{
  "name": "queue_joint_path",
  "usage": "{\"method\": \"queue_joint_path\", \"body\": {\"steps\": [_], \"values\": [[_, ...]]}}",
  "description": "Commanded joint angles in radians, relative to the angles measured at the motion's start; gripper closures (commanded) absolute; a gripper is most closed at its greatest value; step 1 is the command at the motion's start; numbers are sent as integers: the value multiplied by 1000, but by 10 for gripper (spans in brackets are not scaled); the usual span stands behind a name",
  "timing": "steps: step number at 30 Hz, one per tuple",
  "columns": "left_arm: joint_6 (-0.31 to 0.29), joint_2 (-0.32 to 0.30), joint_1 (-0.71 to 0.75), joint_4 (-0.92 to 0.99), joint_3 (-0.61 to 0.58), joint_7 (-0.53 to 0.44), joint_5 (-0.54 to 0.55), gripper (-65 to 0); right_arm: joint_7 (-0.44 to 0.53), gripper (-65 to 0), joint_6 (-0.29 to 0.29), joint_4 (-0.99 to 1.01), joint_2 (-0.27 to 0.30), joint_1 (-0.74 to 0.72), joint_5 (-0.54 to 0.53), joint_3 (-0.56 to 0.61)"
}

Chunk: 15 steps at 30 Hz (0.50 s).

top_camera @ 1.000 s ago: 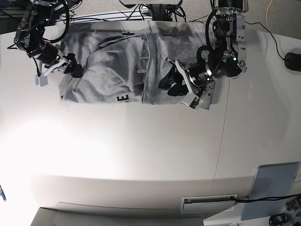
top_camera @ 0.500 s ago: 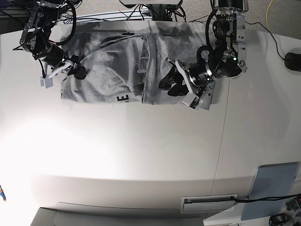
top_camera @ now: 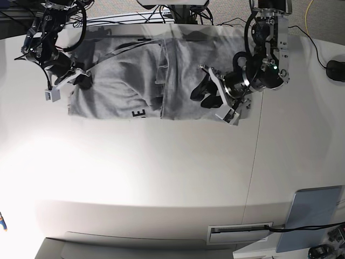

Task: Fold the T-shirt properly
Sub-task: 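Regrasp the folded strip with the right gripper and pull it inward, then lift the folded bundle with both grippers and flip it over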

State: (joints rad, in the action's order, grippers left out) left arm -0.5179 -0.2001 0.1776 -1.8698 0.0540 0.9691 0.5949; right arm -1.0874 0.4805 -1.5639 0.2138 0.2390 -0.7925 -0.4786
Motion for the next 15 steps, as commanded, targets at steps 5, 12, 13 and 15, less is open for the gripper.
{"method": "queue_joint_path", "body": {"steps": [5,12,13,15], "values": [[-3,-40,22,-18,2,-21,-16,-241,21,0,-3,-24,147,-3,8,-8],[49,-51,76,12,3,-147,-134,-241,-101,0,-23,-230,199,-3,7,-53],[51,-52,84,24,3,-184,-154,-241,-130,0,-34,-274,194,-3,7,-51],[49,-51,96,55,3,-250,-190,-241,-170,0,-52,-369,167,-3,7,-50]]}}
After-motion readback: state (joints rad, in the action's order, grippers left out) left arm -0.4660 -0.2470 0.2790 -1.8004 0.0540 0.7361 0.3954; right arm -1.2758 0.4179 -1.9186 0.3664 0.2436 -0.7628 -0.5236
